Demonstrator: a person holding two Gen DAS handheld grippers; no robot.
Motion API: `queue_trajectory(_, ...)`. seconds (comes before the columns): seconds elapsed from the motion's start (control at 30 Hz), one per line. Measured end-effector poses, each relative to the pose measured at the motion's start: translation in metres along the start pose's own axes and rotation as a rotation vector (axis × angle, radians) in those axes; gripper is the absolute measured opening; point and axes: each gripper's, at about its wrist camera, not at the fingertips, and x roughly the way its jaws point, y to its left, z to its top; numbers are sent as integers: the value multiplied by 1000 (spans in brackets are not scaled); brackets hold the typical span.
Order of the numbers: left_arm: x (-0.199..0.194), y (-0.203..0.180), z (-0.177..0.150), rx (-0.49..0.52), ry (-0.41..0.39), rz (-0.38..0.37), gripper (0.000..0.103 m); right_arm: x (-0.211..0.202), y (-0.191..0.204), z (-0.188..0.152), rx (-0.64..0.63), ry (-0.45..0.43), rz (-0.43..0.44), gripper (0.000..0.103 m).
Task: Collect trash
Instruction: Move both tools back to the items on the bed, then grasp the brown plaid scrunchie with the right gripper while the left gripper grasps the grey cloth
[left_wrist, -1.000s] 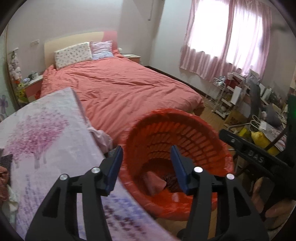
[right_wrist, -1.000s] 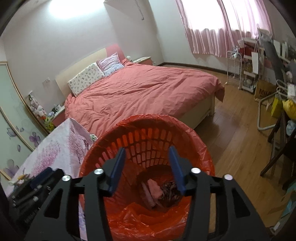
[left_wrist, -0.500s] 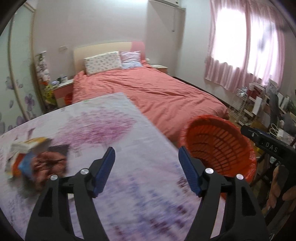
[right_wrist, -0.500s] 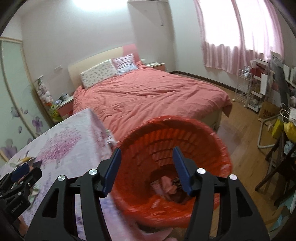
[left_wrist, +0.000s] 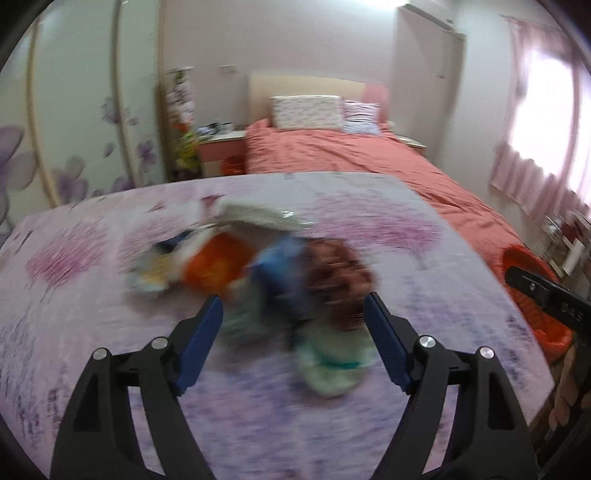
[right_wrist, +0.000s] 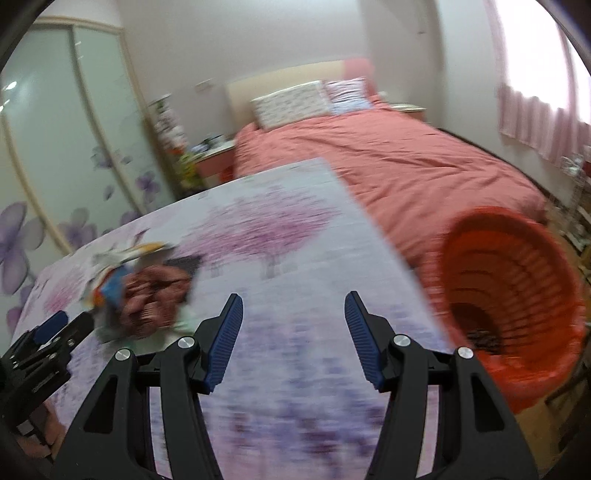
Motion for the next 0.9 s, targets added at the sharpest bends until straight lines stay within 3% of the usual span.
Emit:
queue_trajectory(0.27, 0, 66, -15, -76, 24, 90, 77, 24, 85, -9, -119, 49, 130, 56)
queue_trajectory(0.53, 1, 86, -23, -118, 41, 108, 77, 52, 124, -14, -164, 90, 146, 52)
queue_trajectory(0.63, 4, 85, -22, -120, 45, 105, 77, 62, 131, -18, -179, 110, 132, 39)
queue_trajectory(0.7, 7, 84, -22, -119, 50, 98, 77, 67, 132, -21, -190, 124, 123, 22)
queue_trajectory(0.8, 11, 79, -21, -115, 55, 87, 77, 68, 126, -24, -188, 122, 114, 12)
queue_trajectory(0.9, 15, 71, -20, -103, 58, 74, 77, 63, 116, -23, -168, 107, 107, 9)
